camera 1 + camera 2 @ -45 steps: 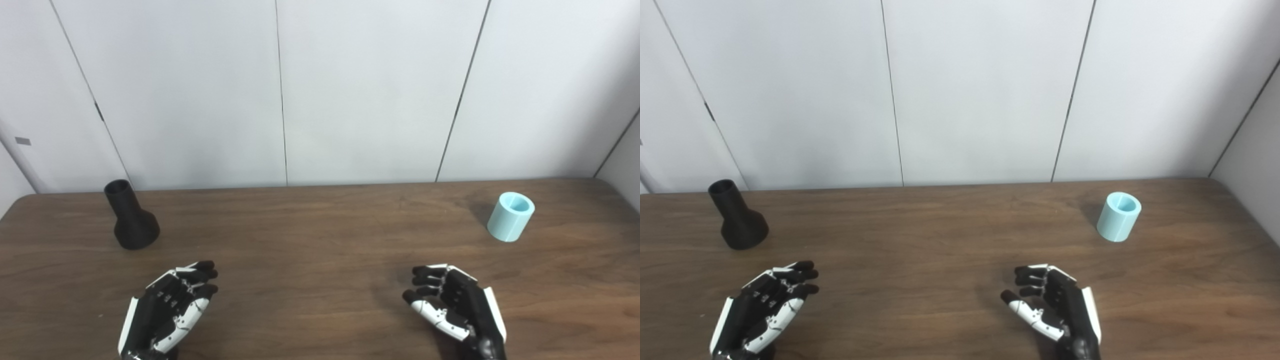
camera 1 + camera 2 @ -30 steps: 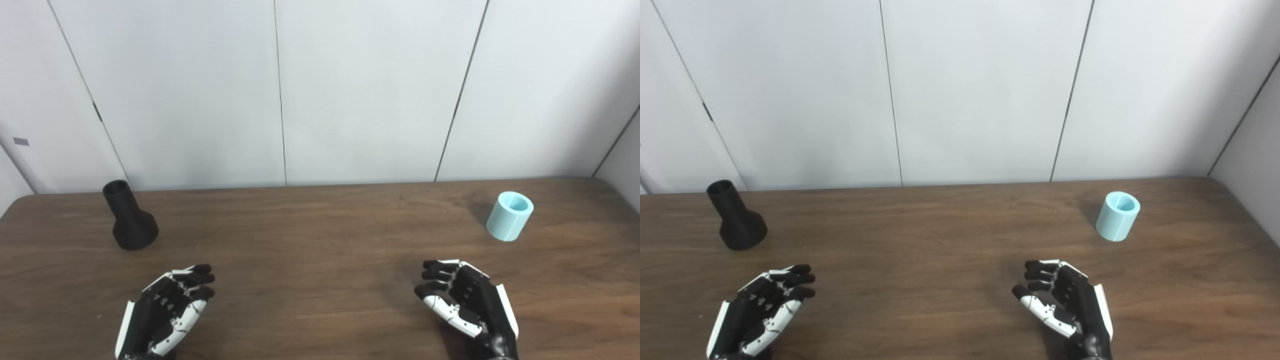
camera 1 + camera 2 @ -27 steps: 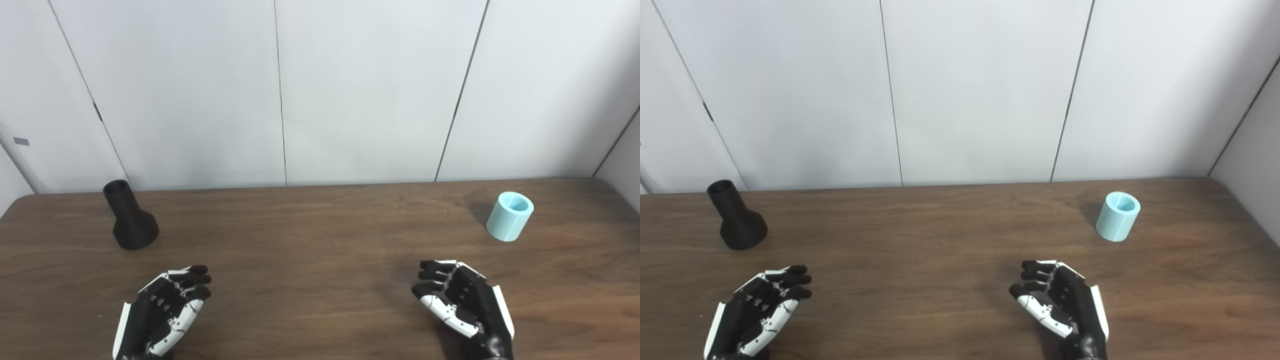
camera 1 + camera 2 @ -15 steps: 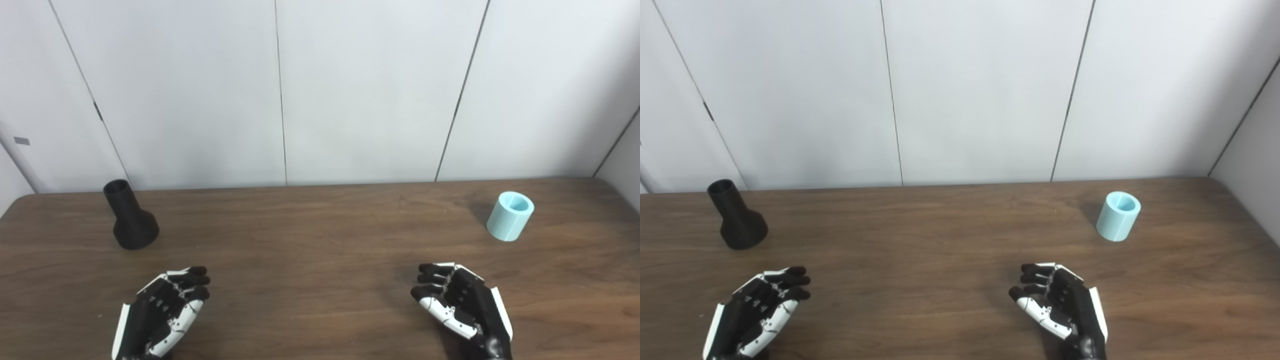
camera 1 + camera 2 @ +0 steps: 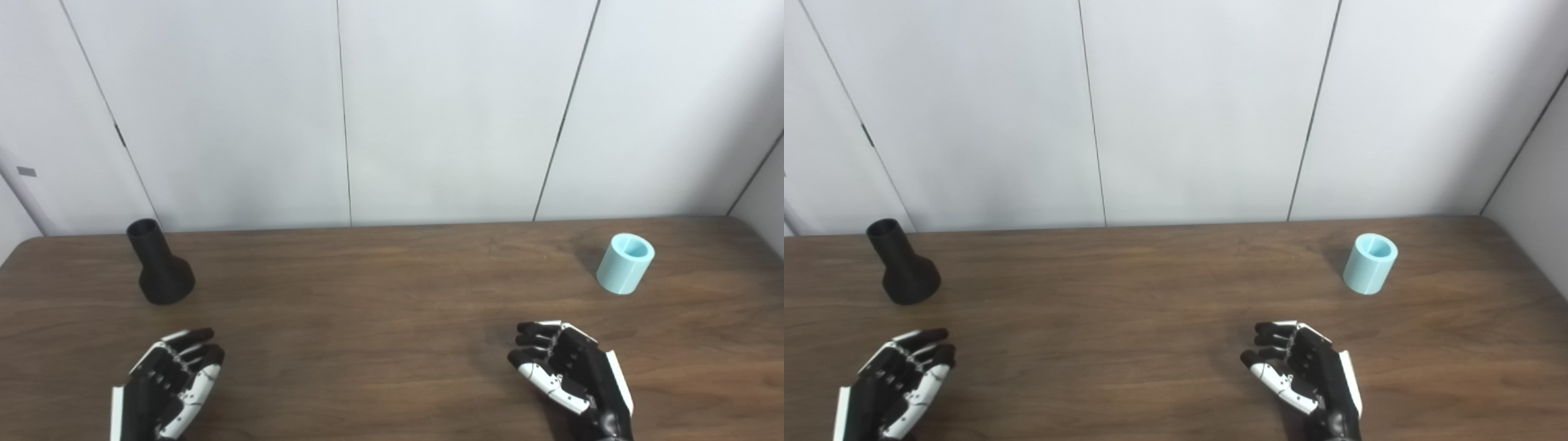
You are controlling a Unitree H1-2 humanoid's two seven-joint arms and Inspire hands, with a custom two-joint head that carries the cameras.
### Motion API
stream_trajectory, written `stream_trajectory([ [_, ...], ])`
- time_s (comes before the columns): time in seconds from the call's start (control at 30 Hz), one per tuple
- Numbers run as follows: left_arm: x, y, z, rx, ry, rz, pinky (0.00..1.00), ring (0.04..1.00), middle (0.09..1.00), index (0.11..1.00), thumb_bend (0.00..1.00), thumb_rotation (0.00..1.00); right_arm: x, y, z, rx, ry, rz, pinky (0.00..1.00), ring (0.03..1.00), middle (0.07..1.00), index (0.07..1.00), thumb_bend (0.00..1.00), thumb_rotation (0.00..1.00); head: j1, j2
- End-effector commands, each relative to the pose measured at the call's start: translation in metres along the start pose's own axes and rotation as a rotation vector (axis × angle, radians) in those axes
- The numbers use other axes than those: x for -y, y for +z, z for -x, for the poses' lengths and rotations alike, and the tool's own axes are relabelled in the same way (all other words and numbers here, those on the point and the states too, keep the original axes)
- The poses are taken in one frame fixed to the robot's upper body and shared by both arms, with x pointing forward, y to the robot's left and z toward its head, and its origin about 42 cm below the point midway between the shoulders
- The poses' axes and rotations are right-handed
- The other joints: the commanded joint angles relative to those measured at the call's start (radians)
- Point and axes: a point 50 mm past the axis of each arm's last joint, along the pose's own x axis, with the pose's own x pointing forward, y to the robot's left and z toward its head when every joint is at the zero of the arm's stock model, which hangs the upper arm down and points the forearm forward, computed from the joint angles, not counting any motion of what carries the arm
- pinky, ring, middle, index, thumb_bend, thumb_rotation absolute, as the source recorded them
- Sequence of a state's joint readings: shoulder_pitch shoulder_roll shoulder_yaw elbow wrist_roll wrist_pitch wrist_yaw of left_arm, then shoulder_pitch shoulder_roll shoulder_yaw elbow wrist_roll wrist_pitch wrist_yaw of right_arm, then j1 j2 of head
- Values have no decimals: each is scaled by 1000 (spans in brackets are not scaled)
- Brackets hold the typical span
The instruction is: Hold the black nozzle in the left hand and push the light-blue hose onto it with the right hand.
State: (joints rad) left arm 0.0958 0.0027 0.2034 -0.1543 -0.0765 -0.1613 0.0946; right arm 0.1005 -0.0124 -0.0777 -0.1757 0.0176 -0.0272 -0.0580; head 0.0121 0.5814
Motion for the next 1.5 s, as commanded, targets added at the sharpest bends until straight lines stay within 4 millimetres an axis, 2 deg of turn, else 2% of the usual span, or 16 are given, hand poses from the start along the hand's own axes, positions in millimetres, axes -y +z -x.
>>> stream_trajectory([
  [0.0,-11,12,-6,70,51,-51,637,671,721,758,734,265,4,11,-6,73,1,-9,537,607,625,493,484,148,11,1],
  [0.2,-26,19,-11,100,129,-94,625,655,713,754,755,318,13,10,-8,76,-1,-9,540,612,632,493,483,146,88,-4],
  [0.37,-39,21,-22,108,197,-122,619,664,739,769,780,306,19,9,-10,84,3,-22,546,618,633,493,482,144,152,-11],
  [0.43,-44,22,-27,111,212,-134,664,689,774,801,789,293,21,9,-11,89,12,-23,545,619,633,493,481,143,171,-12],
  [0.57,-48,25,-36,91,199,-132,721,745,786,849,817,269,29,9,-13,96,18,-16,538,612,631,493,479,142,229,-18],
  [0.67,-48,24,-43,70,182,-146,769,804,816,871,884,301,35,8,-15,98,19,-13,545,621,638,493,479,141,270,-25],
  [0.7,-49,24,-46,65,181,-149,814,829,832,884,900,315,36,8,-15,97,21,-22,552,627,642,493,479,142,270,-25],
  [0.83,-44,23,-54,57,175,-133,856,861,855,905,910,292,46,4,-20,97,29,-28,569,641,653,493,478,141,335,-37],
  [1.0,-39,24,-64,27,176,-181,872,884,873,911,913,300,55,2,-25,80,19,-38,558,639,651,493,478,144,399,-46],
  [1.2,-35,22,-77,2,174,-253,896,919,903,930,959,356,66,0,-32,74,18,-30,508,602,622,493,480,148,468,-60],
  [1.47,-24,13,-98,-54,186,-290,910,948,939,960,1000,373,78,-4,-44,76,24,-41,491,600,621,493,482,152,564,-83],
])
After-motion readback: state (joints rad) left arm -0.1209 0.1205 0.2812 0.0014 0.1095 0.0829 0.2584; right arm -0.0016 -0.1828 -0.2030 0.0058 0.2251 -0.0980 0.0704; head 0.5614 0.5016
